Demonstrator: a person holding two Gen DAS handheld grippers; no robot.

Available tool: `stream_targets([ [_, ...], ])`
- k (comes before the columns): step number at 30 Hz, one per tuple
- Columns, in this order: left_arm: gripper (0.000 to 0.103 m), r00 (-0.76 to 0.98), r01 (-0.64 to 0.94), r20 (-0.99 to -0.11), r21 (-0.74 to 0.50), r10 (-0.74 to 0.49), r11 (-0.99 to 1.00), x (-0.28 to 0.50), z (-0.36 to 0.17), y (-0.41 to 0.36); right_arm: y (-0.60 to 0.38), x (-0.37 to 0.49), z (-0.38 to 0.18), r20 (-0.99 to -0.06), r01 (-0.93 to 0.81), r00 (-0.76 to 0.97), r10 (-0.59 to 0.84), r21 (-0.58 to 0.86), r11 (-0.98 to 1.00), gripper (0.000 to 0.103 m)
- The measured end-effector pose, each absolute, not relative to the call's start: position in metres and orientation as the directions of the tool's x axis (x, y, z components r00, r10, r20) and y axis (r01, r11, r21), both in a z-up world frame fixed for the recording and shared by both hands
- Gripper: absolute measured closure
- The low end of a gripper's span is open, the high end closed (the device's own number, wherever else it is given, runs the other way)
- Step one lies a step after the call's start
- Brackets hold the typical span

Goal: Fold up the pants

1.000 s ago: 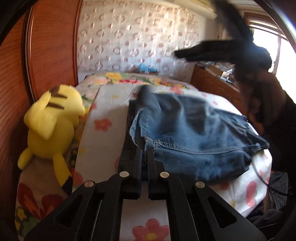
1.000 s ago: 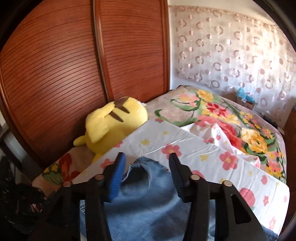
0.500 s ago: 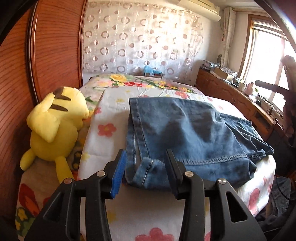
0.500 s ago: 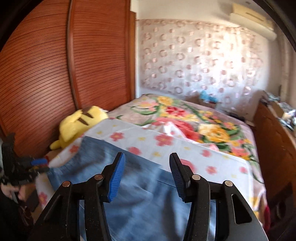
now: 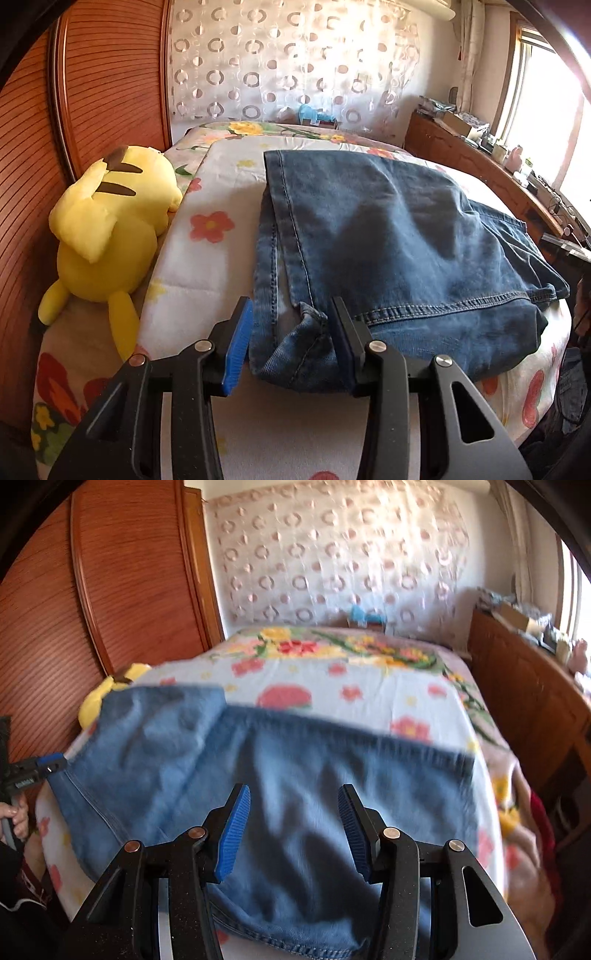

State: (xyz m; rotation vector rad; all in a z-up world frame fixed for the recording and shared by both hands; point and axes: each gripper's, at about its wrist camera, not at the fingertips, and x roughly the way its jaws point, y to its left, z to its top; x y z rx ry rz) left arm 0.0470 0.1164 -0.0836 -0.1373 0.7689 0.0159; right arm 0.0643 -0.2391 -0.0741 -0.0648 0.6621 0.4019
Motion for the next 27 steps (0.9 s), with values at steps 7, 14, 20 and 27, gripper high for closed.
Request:
stream_targets([
  [7, 0.062, 0.717, -0.055, -0.697, -0.069, -0.009, 0.996, 0.043, -0.087, 0.108, -0.231, 0.057, -0.091, -0.645, -0.361, 0.694, 0.319, 0.072, 0.93, 0.051],
  [14, 0.066, 0.752, -0.043, -0.659, -0.056, -0.005, 0.998, 0.03, -0.075, 0.101, -0.229, 0.058, -0.09, -0.642, -0.364, 0.704, 0.303, 0.039, 0.93, 0.051],
  [20, 0.066, 0.73, -0.024, -0.683, -0.032, -0.004, 0.999, 0.038, -0.071, 0.091, -0.228, 0.056, -0.102, -0.638, -0.355, 0.706, 0.308, 0.056, 0.933, 0.051],
  [27, 0.071, 0.674, -0.043, -0.737, 0.033, 0.053, 0.999, 0.046, -0.085, 0.09, -0.233, 0.065, -0.111, -0.645, -0.352, 0.7, 0.306, 0.061, 0.934, 0.051],
])
